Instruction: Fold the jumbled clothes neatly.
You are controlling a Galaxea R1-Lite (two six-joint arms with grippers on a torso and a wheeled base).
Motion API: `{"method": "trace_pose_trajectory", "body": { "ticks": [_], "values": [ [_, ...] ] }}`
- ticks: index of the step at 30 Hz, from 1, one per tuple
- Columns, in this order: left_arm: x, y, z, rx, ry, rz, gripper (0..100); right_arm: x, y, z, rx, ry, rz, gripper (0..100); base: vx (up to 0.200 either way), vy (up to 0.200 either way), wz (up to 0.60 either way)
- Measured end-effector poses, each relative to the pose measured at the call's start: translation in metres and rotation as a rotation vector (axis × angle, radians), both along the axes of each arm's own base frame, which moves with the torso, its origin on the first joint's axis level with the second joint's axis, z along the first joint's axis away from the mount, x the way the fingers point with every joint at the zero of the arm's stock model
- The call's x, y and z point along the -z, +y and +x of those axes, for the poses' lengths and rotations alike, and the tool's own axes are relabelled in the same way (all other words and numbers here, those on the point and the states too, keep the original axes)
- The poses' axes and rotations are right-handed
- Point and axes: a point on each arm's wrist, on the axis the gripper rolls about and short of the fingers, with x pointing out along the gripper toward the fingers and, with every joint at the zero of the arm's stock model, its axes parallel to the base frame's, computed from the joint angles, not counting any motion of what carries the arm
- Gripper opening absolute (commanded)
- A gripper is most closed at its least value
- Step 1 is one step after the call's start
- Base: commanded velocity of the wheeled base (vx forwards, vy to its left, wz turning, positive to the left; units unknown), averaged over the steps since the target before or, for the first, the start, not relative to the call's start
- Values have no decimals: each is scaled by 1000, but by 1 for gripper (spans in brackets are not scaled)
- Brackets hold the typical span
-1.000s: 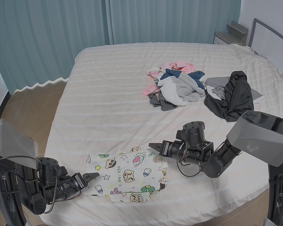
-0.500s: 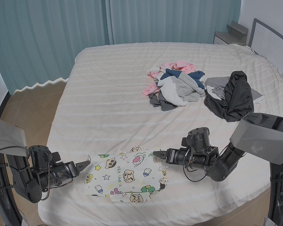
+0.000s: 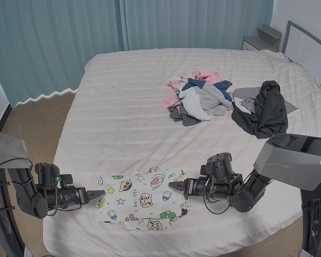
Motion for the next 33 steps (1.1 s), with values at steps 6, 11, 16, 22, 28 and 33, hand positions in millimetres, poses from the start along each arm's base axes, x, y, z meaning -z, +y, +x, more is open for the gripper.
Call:
{"method": "trace_pose_trajectory", "body": {
  "ticks": [6, 11, 16, 22, 28, 33],
  "values": [
    [11, -1, 1, 41, 35, -36, 100, 4, 6, -4, -27, 10, 2, 100, 0, 0, 0],
    [18, -3, 0, 56, 57, -47, 100, 9, 14, -8, -49, 18, -3, 100, 0, 0, 0],
    [24, -5, 2, 63, 71, -49, 100, 14, 20, -11, -65, 23, -7, 100, 0, 0, 0],
    [28, -9, 4, 75, 81, -51, 100, 17, 22, -11, -67, 25, -11, 100, 0, 0, 0],
    [30, -11, 4, 83, 85, -52, 100, 12, 11, -9, -40, 25, -15, 100, 0, 0, 0],
    [31, -12, 4, 86, 88, -54, 100, 10, 0, -6, -22, 16, -32, 100, 0, 0, 0]
  ]
}}
